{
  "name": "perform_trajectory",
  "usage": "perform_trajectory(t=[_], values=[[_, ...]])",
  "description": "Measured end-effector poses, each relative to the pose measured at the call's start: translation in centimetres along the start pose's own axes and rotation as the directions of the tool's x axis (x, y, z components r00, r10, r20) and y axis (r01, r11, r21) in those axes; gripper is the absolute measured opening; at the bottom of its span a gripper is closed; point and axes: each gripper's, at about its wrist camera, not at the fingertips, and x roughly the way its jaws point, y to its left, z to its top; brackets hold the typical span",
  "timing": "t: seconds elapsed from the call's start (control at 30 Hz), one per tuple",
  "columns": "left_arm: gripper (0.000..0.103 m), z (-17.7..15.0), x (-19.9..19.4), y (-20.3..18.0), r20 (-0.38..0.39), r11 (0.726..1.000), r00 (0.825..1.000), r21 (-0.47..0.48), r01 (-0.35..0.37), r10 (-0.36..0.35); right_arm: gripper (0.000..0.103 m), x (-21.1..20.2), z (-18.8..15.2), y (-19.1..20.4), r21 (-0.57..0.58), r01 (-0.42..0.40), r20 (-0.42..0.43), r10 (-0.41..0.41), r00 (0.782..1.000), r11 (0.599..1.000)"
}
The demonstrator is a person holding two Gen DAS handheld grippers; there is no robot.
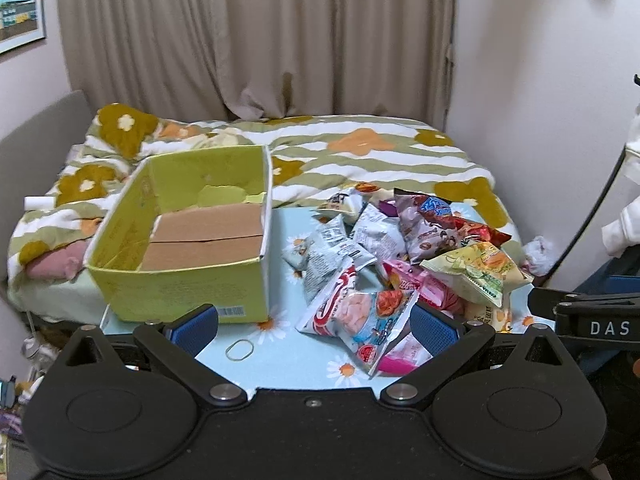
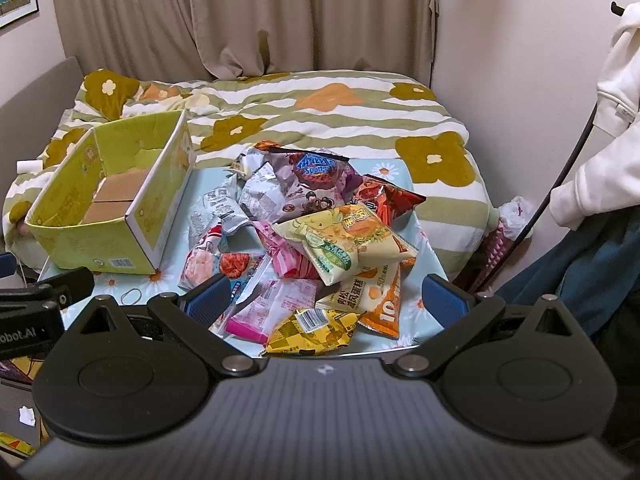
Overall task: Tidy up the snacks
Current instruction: 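Grasp the Oishi shrimp flakes bag with the left tool while the right grasps the lemon-print bag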
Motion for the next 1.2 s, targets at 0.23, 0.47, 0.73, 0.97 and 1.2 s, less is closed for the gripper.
perform_trajectory(t=[0.23,0.47,0.73,0.97,1.2], values=[[0.103,0.3,4.2,1.7,-0.054,0.994,0.996,-0.09,0.069,-0.074,0.103,2.4,0.4,-0.8,-0.049,0.004,-0.039,-0.005,0.999,0.999],[0.103,0.3,9.4,2.2,-0.179,0.965,0.977,-0.255,0.065,-0.114,0.103,7.5,1.7,-1.5,-0.119,-0.051,-0.109,0.038,0.993,0.992],[0.103,1.3,16.3,1.3,-0.306,0.922,0.942,-0.386,0.01,-0.139,0.103,13.7,3.4,-2.1,-0.201,-0.114,-0.175,0.079,0.981,0.973],[0.101,1.2,20.7,0.9,-0.365,0.89,0.917,-0.456,-0.023,-0.163,0.103,17.9,4.9,-2.6,-0.248,-0.194,-0.26,0.128,0.957,0.949],[0.094,0.4,23.5,1.0,-0.412,0.855,0.889,-0.517,-0.048,-0.199,0.103,20.6,4.8,-2.3,-0.292,-0.231,-0.316,0.134,0.939,0.928]])
